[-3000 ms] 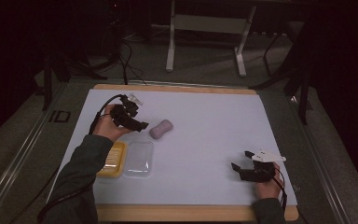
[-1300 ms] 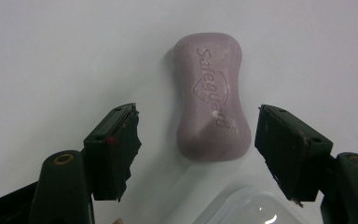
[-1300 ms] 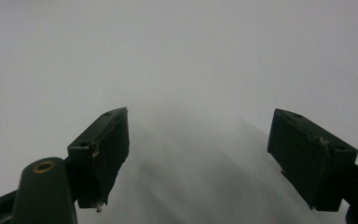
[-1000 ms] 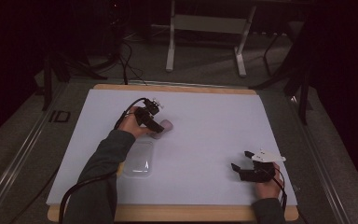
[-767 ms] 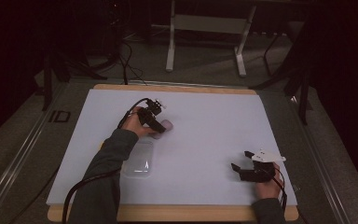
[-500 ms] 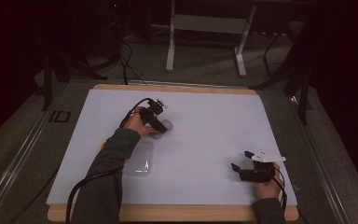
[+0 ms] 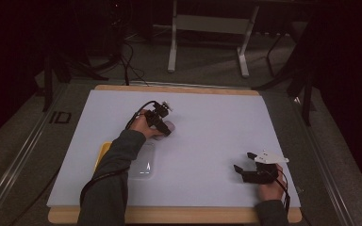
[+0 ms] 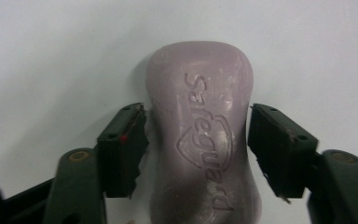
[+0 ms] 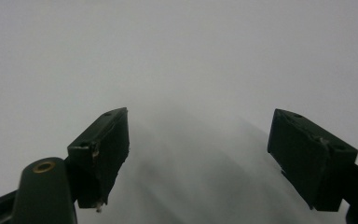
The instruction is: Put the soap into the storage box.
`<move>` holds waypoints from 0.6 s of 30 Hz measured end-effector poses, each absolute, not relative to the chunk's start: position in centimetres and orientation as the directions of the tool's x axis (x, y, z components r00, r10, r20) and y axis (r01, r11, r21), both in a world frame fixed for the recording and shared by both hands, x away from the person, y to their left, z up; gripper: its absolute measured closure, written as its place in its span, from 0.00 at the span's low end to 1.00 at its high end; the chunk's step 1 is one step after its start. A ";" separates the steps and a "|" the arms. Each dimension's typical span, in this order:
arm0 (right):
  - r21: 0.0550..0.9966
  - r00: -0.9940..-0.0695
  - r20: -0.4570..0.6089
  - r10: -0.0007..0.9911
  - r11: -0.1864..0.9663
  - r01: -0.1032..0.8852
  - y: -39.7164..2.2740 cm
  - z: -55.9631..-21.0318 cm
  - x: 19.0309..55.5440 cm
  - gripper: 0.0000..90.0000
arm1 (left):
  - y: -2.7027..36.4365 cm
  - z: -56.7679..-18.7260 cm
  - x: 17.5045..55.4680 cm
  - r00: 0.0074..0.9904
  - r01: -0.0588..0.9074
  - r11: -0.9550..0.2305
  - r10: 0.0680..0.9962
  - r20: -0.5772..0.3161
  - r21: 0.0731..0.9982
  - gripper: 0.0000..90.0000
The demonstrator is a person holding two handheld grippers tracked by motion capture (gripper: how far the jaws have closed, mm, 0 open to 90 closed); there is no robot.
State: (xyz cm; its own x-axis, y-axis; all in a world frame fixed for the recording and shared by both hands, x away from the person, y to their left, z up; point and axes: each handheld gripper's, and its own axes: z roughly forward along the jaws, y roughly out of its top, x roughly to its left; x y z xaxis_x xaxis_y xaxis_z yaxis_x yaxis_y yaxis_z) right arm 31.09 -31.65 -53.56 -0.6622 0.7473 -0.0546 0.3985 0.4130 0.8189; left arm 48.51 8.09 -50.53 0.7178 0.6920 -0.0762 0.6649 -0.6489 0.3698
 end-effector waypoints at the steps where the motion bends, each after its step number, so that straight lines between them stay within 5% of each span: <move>1: 0.818 -0.662 -0.054 0.747 0.413 0.400 -31.6 -53.6 31.1 0.22 | 8.1 -50.6 48.5 0.717 0.666 -0.648 0.693 -0.077 0.370 0.43; 18: 0.816 -0.663 -0.059 0.746 0.419 0.399 -31.6 -53.6 31.1 0.22 | 7.4 -50.5 48.2 0.706 0.665 -0.661 0.708 -0.005 0.347 0.54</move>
